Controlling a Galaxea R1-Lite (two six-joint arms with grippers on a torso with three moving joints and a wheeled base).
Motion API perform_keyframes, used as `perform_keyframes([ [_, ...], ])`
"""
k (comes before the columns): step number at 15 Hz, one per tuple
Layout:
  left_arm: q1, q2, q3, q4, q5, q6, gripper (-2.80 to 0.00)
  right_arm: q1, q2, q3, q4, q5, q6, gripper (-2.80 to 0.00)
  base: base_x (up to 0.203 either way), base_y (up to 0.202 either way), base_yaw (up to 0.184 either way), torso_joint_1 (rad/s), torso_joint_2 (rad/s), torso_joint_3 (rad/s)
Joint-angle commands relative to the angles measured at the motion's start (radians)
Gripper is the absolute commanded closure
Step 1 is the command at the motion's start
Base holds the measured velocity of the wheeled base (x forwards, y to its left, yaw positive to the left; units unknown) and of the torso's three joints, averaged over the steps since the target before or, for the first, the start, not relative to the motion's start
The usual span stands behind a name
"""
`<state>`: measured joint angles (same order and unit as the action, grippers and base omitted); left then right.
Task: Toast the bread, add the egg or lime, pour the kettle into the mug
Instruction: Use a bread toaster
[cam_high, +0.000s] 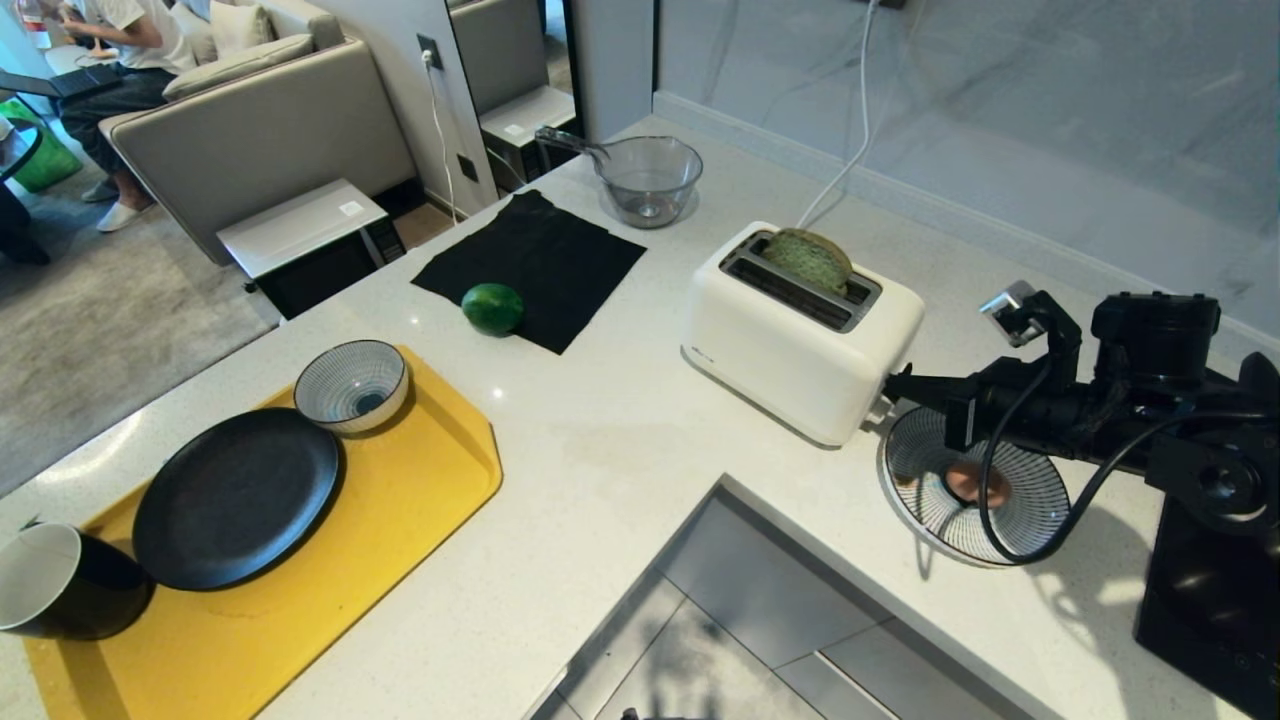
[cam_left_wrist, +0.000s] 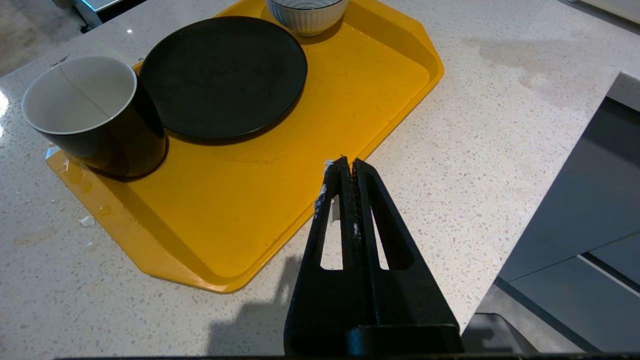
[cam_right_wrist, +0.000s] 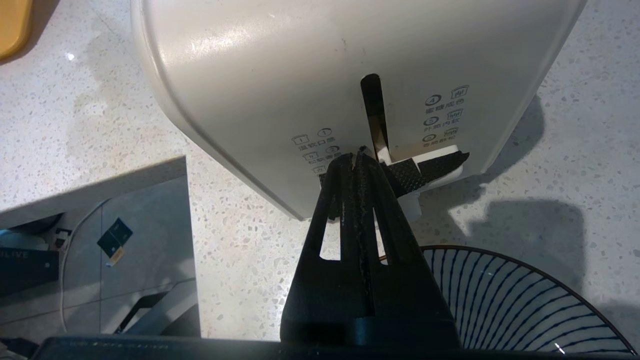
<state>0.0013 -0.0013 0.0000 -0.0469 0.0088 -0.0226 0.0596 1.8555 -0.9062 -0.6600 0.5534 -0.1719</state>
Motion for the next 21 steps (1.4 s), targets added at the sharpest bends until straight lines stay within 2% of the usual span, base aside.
perform_keyframes([
  [1,0.0,-0.002,0.017,-0.001,0.0,0.0,0.0,0.0,0.004,-0.002,-0.004,0.003,-0.001,0.0,0.0,0.0,0.0,0.0,0.0,0.0],
  [21,0.0,-0.002,0.017,-0.001,0.0,0.0,0.0,-0.001,0.002,-0.007,-0.007,0.005,-0.001,0.0,0.0,0.0,0.0,0.0,0.0,0.0],
])
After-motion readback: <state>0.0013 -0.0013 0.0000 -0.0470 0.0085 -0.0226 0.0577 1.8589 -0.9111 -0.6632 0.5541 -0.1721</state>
